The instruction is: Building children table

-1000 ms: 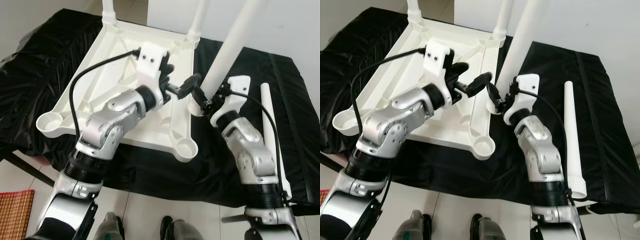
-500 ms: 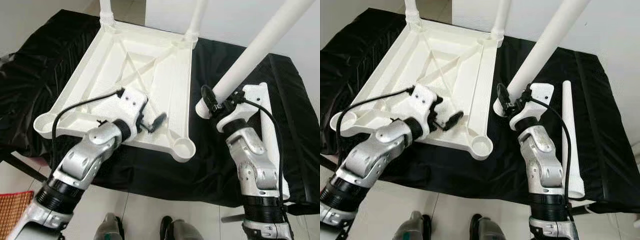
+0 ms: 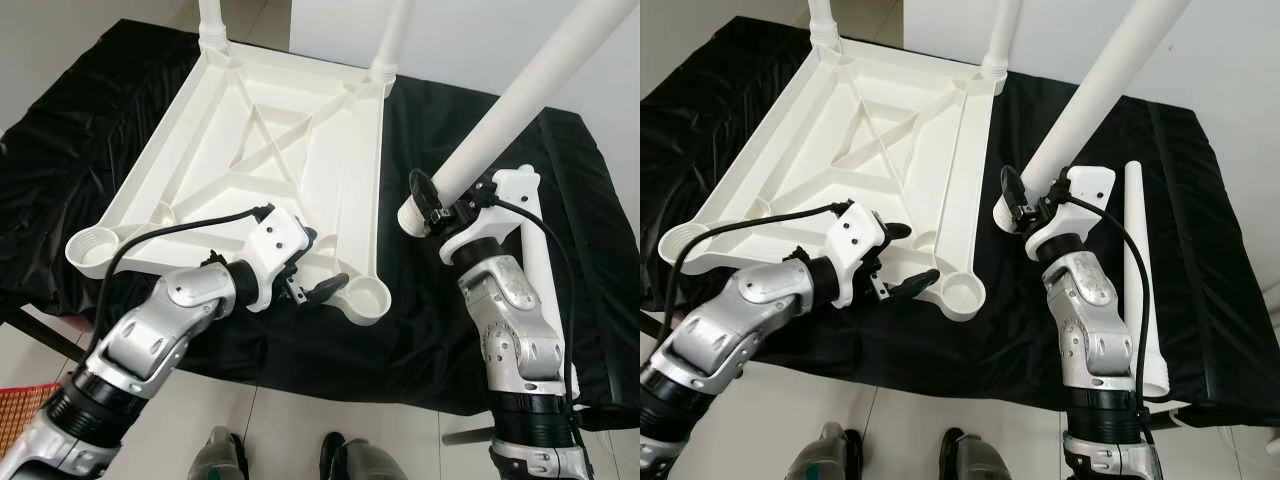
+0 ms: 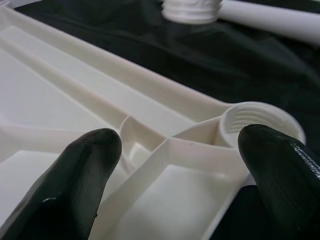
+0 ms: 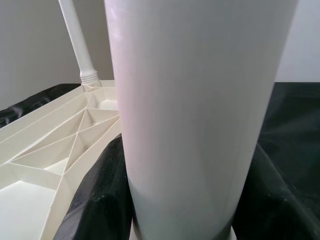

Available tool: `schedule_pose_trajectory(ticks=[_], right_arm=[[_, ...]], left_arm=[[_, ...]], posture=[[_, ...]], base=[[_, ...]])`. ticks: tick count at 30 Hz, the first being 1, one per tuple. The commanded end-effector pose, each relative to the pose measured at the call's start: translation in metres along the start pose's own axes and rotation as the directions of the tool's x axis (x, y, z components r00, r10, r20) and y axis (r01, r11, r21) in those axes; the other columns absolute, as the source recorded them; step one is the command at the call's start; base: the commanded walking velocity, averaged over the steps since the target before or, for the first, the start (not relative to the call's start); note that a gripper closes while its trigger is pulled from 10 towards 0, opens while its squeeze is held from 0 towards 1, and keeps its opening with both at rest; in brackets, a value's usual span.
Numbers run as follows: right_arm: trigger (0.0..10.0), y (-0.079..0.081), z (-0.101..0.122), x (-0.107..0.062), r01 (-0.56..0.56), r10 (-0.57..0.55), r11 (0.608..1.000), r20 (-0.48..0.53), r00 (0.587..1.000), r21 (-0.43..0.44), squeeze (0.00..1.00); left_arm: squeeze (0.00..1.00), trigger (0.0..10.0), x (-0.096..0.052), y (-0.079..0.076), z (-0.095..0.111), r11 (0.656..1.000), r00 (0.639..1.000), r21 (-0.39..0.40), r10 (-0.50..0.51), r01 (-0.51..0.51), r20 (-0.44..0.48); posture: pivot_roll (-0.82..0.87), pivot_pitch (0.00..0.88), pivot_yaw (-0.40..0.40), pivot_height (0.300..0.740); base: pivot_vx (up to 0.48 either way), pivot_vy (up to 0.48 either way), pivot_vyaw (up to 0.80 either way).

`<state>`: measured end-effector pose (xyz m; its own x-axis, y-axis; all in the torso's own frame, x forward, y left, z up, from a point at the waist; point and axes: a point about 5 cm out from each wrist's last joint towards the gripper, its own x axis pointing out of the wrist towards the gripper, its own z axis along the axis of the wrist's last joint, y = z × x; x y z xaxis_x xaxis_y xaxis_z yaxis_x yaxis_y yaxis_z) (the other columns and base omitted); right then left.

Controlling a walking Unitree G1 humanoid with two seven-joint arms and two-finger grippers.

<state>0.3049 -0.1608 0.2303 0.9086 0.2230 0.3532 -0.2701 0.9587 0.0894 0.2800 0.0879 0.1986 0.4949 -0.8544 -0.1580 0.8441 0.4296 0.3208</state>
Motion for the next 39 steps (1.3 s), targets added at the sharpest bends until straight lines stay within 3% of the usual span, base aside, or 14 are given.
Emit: schedule_pose_trajectory(ticks=[1, 12, 19, 21, 25, 29, 39], right_arm=[[10.0, -0.003, 0.006, -0.003, 0.008, -0.008, 1.0, 0.03, 1.0, -0.006, 0.0], [10.0, -0.002, 0.008, -0.003, 0.011, -0.011, 1.0, 0.038, 0.999, -0.006, 0.0], [10.0, -0.003, 0.01, -0.003, 0.021, -0.021, 1.0, 0.047, 0.999, -0.006, 0.0], [10.0, -0.004, 0.011, -0.004, 0.03, -0.03, 1.0, 0.056, 0.998, -0.007, 0.0], [10.0, -0.004, 0.012, -0.004, 0.036, -0.036, 0.999, 0.059, 0.998, -0.008, 0.0], [10.0, -0.005, 0.013, -0.005, 0.043, -0.042, 0.999, 0.063, 0.997, -0.007, 0.0], [10.0, -0.004, 0.013, -0.005, 0.044, -0.045, 0.999, 0.068, 0.997, 0.004, 0.0]], left_arm=[[0.0, 10.0, 0.002, -0.008, -0.003, 0.999, 0.999, 0.025, -0.042, 0.043, -0.012], [0.0, 10.0, 0.009, 0.003, -0.011, 0.997, 0.996, 0.078, 0.022, -0.016, -0.082], [0.0, 10.0, 0.019, 0.018, -0.018, 0.989, 0.983, 0.114, 0.113, -0.097, -0.146], [0.0, 10.0, 0.026, 0.028, -0.02, 0.977, 0.968, 0.137, 0.183, -0.161, -0.171], [0.0, 10.0, 0.03, 0.034, -0.02, 0.969, 0.958, 0.15, 0.22, -0.194, -0.185], [0.0, 10.0, 0.035, 0.041, -0.021, 0.952, 0.943, 0.217, 0.261, -0.216, -0.204], [0.0, 10.0, 0.044, 0.052, -0.016, 0.936, 0.926, 0.2, 0.328, -0.29, -0.189]], posture=[[0.06, 0.185, -0.054, 0.74], [0.05, 0.191, -0.042, 0.74], [0.04, 0.189, -0.034, 0.74], [0.04, 0.188, -0.028, 0.74], [0.03, 0.186, -0.022, 0.74], [0.02, 0.184, -0.019, 0.74], [0.02, 0.179, -0.013, 0.74]], base=[[0.0, 0.0, 0.0], [0.0, 0.0, 0.0], [0.0, 0.0, 0.0], [0.0, 0.0, 0.0], [0.0, 0.0, 0.0], [0.0, 0.0, 0.0], [0.0, 0.0, 0.0]])
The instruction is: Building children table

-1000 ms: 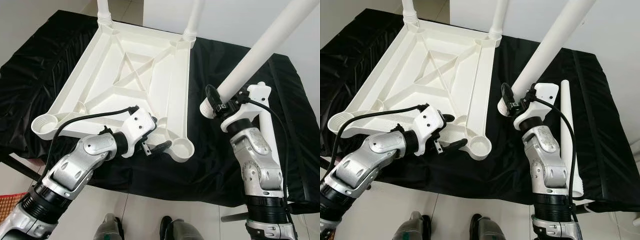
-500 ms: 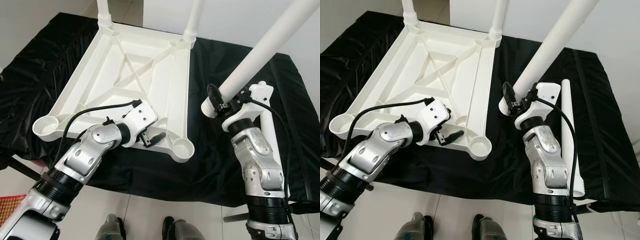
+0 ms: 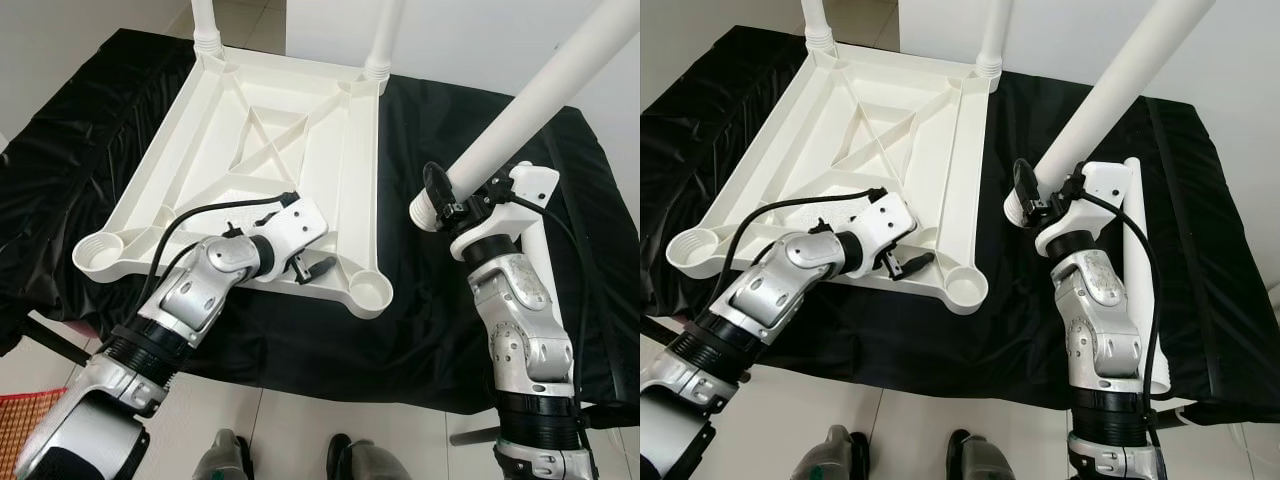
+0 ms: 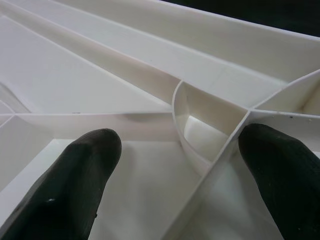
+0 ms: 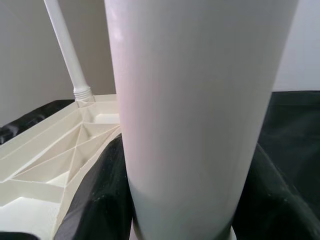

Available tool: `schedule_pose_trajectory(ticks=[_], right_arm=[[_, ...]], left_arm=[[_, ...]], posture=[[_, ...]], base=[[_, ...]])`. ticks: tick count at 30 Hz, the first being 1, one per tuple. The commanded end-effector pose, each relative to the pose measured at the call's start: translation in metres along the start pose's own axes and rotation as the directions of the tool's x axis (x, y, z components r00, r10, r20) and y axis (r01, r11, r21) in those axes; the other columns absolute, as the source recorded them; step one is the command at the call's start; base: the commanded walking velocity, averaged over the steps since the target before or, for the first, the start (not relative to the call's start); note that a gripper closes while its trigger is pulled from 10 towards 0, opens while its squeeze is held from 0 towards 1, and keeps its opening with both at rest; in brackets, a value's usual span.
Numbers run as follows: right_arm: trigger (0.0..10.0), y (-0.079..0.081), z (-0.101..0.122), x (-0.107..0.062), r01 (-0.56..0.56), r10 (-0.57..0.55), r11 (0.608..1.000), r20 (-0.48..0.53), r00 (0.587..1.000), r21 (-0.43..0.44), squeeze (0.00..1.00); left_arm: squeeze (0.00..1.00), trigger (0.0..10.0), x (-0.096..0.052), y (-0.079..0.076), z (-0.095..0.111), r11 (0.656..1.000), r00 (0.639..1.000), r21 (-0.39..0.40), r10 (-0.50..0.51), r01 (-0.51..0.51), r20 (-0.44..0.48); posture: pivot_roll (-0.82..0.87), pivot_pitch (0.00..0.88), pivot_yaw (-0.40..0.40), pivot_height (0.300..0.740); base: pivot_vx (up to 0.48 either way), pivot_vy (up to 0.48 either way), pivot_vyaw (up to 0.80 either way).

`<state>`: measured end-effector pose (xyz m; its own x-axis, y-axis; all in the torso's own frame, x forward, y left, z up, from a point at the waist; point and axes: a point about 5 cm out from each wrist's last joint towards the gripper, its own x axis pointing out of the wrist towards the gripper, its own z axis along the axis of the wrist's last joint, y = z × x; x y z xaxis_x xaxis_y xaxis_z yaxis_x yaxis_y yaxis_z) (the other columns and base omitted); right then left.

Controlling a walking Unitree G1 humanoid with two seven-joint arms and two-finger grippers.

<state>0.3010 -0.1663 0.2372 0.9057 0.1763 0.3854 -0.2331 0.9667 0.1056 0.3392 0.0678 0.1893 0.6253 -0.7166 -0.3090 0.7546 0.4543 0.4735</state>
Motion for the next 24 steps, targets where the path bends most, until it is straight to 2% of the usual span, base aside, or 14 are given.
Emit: schedule_pose_trajectory(ticks=[1, 8, 15, 17, 21, 23, 24], right_arm=[[10.0, 0.001, 0.004, -0.002, 0.003, -0.004, 1.0, 0.029, 1.0, 0.003, 0.0], [10.0, 0.002, 0.005, -0.002, -0.001, 0.0, 1.0, 0.031, 1.0, 0.009, 0.0], [10.0, 0.004, 0.002, -0.003, -0.008, 0.008, 1.0, 0.022, 1.0, 0.018, 0.0], [10.0, 0.005, 0.001, -0.004, -0.013, 0.013, 1.0, 0.017, 1.0, 0.016, 0.0], [10.0, 0.006, 0.0, -0.004, -0.01, 0.01, 1.0, 0.006, 1.0, 0.016, 0.0], [10.0, 0.006, -0.003, -0.007, -0.014, 0.014, 1.0, -0.014, 1.0, 0.01, 0.0], [10.0, 0.006, -0.004, -0.009, -0.018, 0.018, 1.0, -0.024, 1.0, 0.003, 0.0]], left_arm=[[0.0, 10.0, 0.0, 0.015, -0.003, 0.974, 0.974, -0.008, 0.225, -0.225, -0.018], [0.0, 10.0, 0.005, 0.019, 0.001, 0.968, 0.968, -0.013, 0.25, -0.25, -0.005], [0.0, 10.0, 0.009, 0.03, 0.004, 0.944, 0.944, -0.006, 0.331, -0.331, -0.003], [0.0, 10.0, 0.009, 0.029, 0.006, 0.947, 0.947, 0.004, 0.322, -0.322, 0.015], [0.0, 10.0, 0.008, 0.032, 0.007, 0.945, 0.945, -0.038, 0.325, -0.324, 0.021], [0.0, 10.0, 0.004, 0.025, 0.013, 0.969, 0.968, -0.087, 0.237, -0.23, 0.079], [0.0, 10.0, 0.0, 0.021, 0.018, 0.981, 0.975, -0.086, 0.186, -0.176, 0.122]], posture=[[0.02, 0.172, -0.012, 0.74], [0.02, 0.167, -0.01, 0.74], [0.02, 0.16, -0.012, 0.74], [0.02, 0.16, -0.012, 0.74], [0.02, 0.16, -0.012, 0.74], [0.02, 0.162, -0.011, 0.74], [0.02, 0.167, -0.013, 0.74]], base=[[0.0, 0.0, 0.0], [0.0, 0.0, 0.0], [0.0, 0.0, 0.0], [0.0, 0.0, 0.0], [0.0, 0.0, 0.0], [0.0, 0.0, 0.0], [0.0, 0.0, 0.0]])
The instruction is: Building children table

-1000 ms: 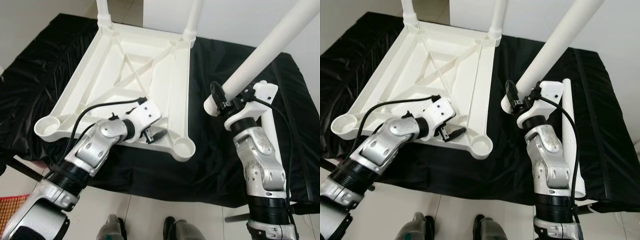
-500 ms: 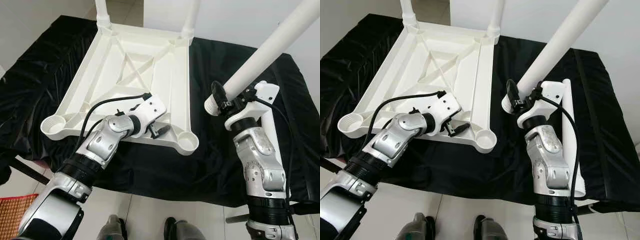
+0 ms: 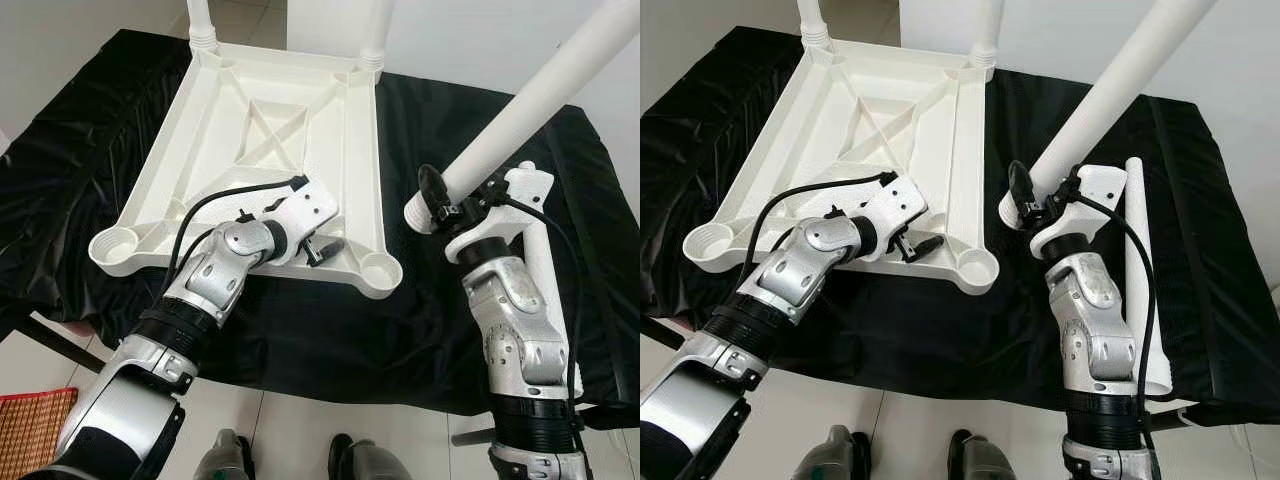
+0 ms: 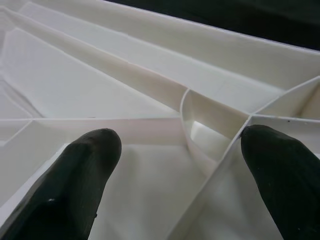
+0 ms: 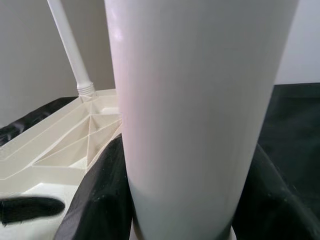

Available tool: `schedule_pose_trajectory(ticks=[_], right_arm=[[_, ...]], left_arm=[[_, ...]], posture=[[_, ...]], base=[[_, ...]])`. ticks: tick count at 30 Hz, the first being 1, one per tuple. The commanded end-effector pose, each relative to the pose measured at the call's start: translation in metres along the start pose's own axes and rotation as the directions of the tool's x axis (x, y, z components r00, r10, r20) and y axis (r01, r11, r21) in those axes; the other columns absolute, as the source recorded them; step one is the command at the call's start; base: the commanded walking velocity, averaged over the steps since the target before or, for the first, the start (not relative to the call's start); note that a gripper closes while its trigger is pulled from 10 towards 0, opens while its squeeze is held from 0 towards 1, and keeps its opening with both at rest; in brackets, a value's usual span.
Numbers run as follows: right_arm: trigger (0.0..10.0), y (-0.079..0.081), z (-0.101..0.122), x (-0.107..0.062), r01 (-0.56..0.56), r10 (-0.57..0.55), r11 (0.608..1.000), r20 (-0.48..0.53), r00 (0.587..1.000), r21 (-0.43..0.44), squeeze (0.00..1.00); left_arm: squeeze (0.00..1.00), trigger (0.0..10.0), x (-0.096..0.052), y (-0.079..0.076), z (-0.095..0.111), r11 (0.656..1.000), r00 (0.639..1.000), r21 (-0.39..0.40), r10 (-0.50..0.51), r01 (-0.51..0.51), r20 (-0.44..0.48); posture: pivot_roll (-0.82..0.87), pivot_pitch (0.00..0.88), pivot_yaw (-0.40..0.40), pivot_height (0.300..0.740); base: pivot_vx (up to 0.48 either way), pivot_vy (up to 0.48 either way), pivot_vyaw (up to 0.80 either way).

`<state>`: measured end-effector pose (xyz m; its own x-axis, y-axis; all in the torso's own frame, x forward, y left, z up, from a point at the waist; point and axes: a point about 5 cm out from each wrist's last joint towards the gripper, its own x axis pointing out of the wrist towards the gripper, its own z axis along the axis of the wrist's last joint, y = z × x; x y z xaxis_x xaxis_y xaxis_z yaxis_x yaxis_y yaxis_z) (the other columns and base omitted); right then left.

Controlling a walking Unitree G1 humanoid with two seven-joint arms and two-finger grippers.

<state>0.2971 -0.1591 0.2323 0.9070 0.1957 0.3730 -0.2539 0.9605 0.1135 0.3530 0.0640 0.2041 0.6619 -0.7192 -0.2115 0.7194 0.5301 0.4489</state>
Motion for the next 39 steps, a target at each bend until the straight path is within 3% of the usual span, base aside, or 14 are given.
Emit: schedule_pose_trajectory(ticks=[1, 3, 5, 9, 12, 20, 27, 33, 39], right_arm=[[10.0, -0.002, 0.001, -0.005, -0.001, 0.001, 1.0, -0.009, 1.0, -0.013, 0.0], [10.0, -0.002, 0.0, -0.008, -0.011, 0.011, 0.999, -0.022, 1.0, -0.041, 0.0], [10.0, -0.002, 0.0, -0.008, -0.011, 0.011, 0.999, -0.022, 1.0, -0.041, 0.0], [10.0, 0.0, -0.004, -0.014, -0.058, 0.055, 0.996, -0.038, 0.998, -0.065, 0.0], [10.0, 0.001, -0.006, -0.019, -0.075, 0.073, 0.996, -0.04, 0.997, -0.039, 0.0], [10.0, -0.002, -0.01, -0.029, -0.092, 0.094, 0.995, -0.058, 0.994, 0.023, 0.0], [10.0, -0.002, -0.01, -0.032, -0.132, 0.132, 0.991, -0.071, 0.989, 0.009, 0.0], [10.0, 0.014, -0.02, -0.041, -0.266, 0.271, 0.962, -0.132, 0.953, 0.058, 0.0], [10.0, 0.019, -0.022, -0.044, -0.311, 0.322, 0.946, -0.146, 0.935, 0.093, 0.0]], left_arm=[[0.0, 10.0, -0.006, 0.005, 0.007, 0.994, 0.992, -0.025, 0.112, -0.11, 0.054], [0.0, 10.0, -0.012, -0.002, 0.013, 0.997, 0.993, -0.077, 0.026, -0.017, 0.119], [0.0, 10.0, -0.012, -0.002, 0.013, 0.997, 0.993, -0.077, 0.026, -0.017, 0.119], [0.0, 10.0, -0.027, -0.01, 0.022, 0.982, 0.969, -0.164, -0.046, 0.088, 0.244], [0.0, 10.0, -0.035, -0.017, 0.022, 0.974, 0.957, -0.185, -0.077, 0.133, 0.279], [0.0, 10.0, -0.047, -0.03, 0.024, 0.967, 0.948, -0.193, -0.103, 0.167, 0.301], [0.0, 10.0, -0.052, -0.043, 0.027, 0.959, 0.939, -0.18, -0.156, 0.218, 0.306], [0.0, 10.0, -0.055, -0.058, 0.019, 0.957, 0.944, -0.148, -0.207, 0.25, 0.257], [0.0, 10.0, -0.057, -0.058, 0.021, 0.955, 0.945, -0.164, -0.2, 0.247, 0.261]], posture=[[0.02, 0.167, -0.013, 0.74], [0.02, 0.167, -0.013, 0.74], [0.02, 0.167, -0.013, 0.74], [0.02, 0.175, -0.023, 0.74], [0.03, 0.18, -0.031, 0.74], [0.04, 0.186, -0.045, 0.74], [0.03, 0.185, -0.049, 0.74], [0.03, 0.185, -0.051, 0.74], [0.04, 0.188, -0.055, 0.74]], base=[[0.0, 0.0, 0.0], [0.0, 0.0, 0.0], [0.0, 0.0, 0.0], [0.0, 0.0, 0.0], [0.0, 0.0, 0.0], [0.0, 0.0, 0.0], [0.0, 0.0, 0.0], [0.0, 0.0, 0.0], [0.0, 0.0, 0.0]])
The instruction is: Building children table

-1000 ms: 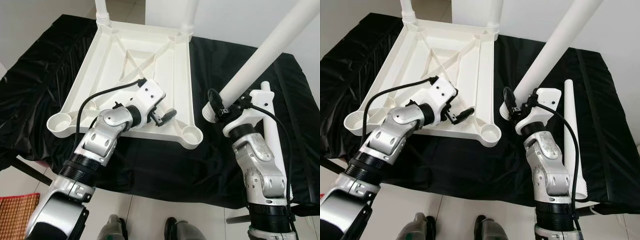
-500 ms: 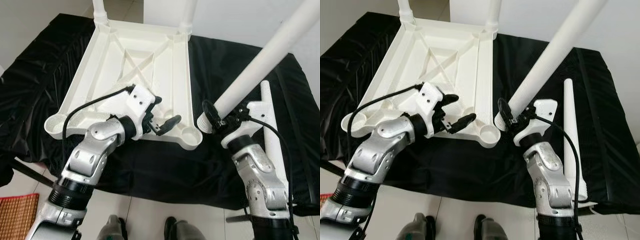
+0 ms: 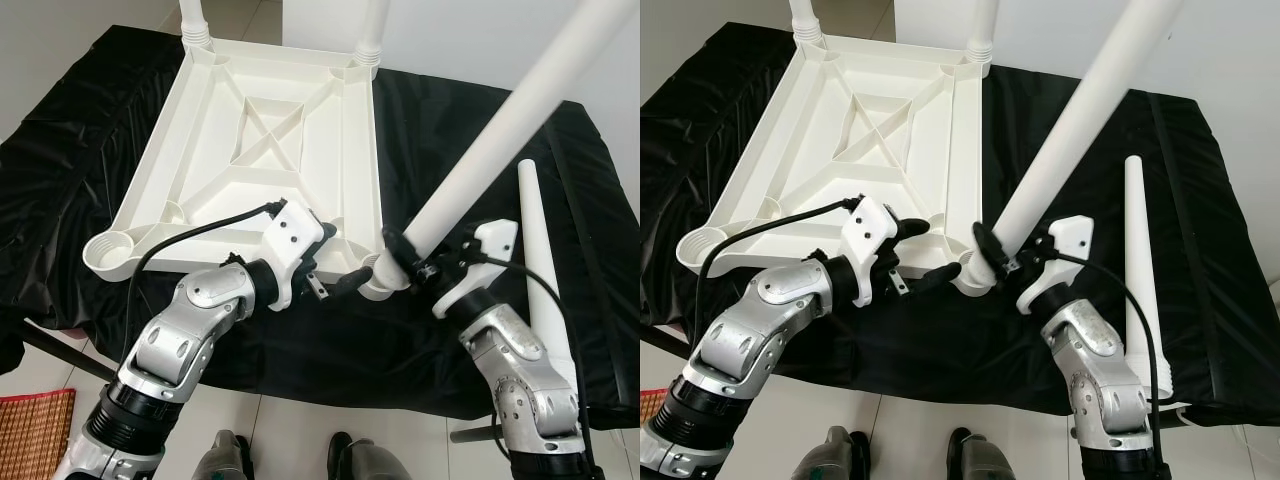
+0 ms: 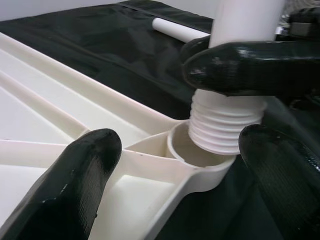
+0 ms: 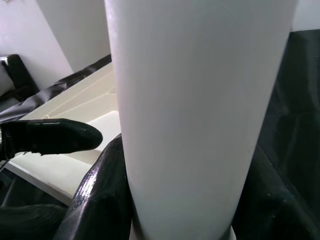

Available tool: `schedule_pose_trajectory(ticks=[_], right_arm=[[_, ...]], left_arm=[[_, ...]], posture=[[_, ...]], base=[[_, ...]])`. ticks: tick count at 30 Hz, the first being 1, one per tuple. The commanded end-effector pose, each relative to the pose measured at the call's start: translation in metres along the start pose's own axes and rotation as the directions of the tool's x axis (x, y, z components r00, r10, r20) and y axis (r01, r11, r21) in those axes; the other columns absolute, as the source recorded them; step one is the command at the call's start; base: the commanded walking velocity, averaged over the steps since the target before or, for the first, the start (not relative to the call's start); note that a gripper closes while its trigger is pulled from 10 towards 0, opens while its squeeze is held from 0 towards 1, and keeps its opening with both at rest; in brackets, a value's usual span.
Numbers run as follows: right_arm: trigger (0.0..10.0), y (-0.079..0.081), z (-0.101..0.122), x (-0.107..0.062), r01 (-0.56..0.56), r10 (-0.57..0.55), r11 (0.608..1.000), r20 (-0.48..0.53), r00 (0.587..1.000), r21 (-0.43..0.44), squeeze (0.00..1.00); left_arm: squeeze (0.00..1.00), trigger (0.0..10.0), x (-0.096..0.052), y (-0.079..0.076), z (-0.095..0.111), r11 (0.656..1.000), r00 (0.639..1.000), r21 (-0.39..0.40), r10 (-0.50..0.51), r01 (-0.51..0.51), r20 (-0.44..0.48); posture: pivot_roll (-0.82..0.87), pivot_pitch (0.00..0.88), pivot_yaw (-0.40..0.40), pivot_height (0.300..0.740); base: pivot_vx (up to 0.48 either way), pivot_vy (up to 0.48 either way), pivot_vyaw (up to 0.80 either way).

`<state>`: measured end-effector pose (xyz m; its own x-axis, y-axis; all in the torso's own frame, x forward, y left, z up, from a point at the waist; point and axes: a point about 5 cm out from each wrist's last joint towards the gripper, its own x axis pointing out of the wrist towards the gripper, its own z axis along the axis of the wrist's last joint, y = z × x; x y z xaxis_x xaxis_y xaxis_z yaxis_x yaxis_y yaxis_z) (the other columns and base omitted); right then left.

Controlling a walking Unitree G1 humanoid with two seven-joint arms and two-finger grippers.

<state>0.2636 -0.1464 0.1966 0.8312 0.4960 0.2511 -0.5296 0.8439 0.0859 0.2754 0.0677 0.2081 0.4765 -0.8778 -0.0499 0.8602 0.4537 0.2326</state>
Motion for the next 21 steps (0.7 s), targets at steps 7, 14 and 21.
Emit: schedule_pose_trajectory(ticks=[7, 14, 21], right_arm=[[10.0, 0.006, -0.002, -0.003, -0.056, 0.056, 0.998, -0.021, 0.998, -0.006, 0.0], [10.0, 0.002, -0.009, -0.002, -0.026, 0.026, 1.0, -0.035, 0.999, 0.011, 0.0], [10.0, -0.007, -0.023, -0.002, 0.071, -0.068, 0.996, -0.058, 0.996, 0.047, 0.0]], left_arm=[[0.0, 10.0, -0.002, -0.015, -0.004, 0.997, 0.997, -0.007, -0.074, 0.074, -0.03], [0.0, 10.0, -0.003, -0.022, -0.008, 0.997, 0.996, -0.009, -0.08, 0.08, -0.046], [0.0, 10.0, -0.007, -0.024, -0.007, 0.996, 0.995, -0.011, -0.084, 0.084, -0.056]], posture=[[0.04, 0.191, -0.058, 0.74], [0.04, 0.189, -0.073, 0.74], [0.05, 0.186, -0.075, 0.74]], base=[[0.0, 0.0, 0.0], [0.0, 0.0, 0.0], [0.0, 0.0, 0.0]])
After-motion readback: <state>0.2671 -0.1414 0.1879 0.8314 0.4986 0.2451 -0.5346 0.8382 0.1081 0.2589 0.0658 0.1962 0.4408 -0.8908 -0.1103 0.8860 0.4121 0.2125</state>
